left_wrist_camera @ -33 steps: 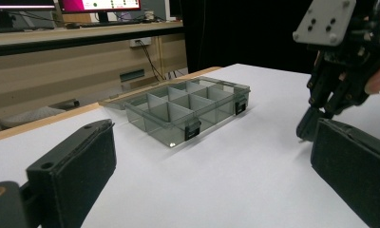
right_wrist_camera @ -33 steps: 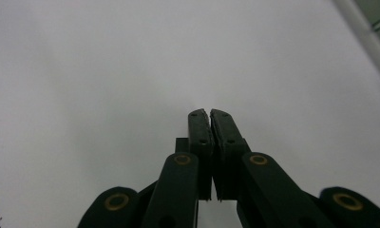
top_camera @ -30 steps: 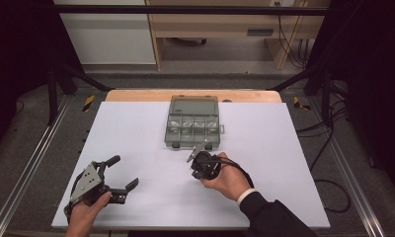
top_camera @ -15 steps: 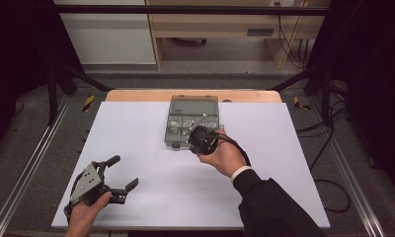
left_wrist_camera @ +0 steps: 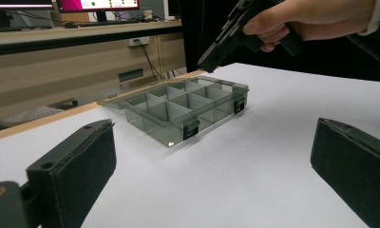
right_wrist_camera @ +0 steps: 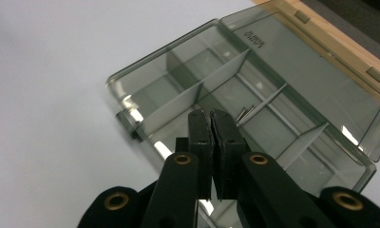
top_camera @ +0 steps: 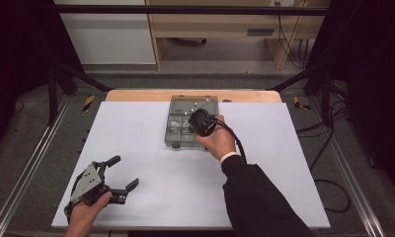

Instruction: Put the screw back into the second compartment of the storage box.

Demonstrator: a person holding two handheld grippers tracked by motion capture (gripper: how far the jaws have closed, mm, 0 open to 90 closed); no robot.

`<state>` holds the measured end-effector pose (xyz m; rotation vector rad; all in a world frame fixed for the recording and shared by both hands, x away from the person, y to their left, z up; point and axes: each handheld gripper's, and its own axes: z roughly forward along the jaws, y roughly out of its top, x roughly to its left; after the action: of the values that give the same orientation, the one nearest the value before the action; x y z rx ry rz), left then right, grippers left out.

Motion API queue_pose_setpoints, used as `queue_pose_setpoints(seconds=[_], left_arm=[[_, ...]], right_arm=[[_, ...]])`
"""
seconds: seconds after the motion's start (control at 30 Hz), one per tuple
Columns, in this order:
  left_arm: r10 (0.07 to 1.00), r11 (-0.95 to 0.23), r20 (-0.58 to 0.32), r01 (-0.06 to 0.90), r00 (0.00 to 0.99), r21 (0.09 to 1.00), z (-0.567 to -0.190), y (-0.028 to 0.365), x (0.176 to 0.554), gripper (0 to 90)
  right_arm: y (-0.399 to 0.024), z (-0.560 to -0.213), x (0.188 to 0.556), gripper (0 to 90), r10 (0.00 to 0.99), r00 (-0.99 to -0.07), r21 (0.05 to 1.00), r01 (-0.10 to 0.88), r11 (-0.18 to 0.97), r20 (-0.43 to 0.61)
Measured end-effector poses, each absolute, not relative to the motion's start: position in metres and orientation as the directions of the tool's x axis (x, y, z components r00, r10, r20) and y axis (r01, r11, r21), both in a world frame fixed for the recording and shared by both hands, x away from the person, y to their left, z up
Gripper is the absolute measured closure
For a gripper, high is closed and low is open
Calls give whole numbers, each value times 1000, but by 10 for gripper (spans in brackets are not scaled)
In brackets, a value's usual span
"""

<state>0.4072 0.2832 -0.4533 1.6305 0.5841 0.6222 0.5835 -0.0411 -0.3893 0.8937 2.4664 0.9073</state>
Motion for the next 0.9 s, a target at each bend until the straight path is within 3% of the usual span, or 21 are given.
queue_pose_setpoints(seconds=[0.4, 0.77, 0.8, 0.87, 0.9], left_arm=[[681, -136, 68, 34, 729, 990, -454, 283, 407, 10], [679, -133, 65, 36, 732, 990, -454, 282, 407, 11], [678, -133, 64, 36, 732, 990, -454, 282, 407, 11], [678, -133, 65, 35, 732, 991, -454, 283, 407, 11], [678, -132, 64, 35, 732, 991, -454, 283, 407, 11]], right_arm=[[-21, -407, 610, 878, 753, -655, 779, 437, 449, -66], [-18, -425, 626, 876, 790, -610, 776, 464, 426, -68], [-19, -427, 628, 866, 794, -605, 775, 472, 420, -62], [-22, -430, 630, 730, 808, -587, 777, 482, 404, -56], [-22, -430, 630, 730, 808, -587, 777, 482, 404, -56]])
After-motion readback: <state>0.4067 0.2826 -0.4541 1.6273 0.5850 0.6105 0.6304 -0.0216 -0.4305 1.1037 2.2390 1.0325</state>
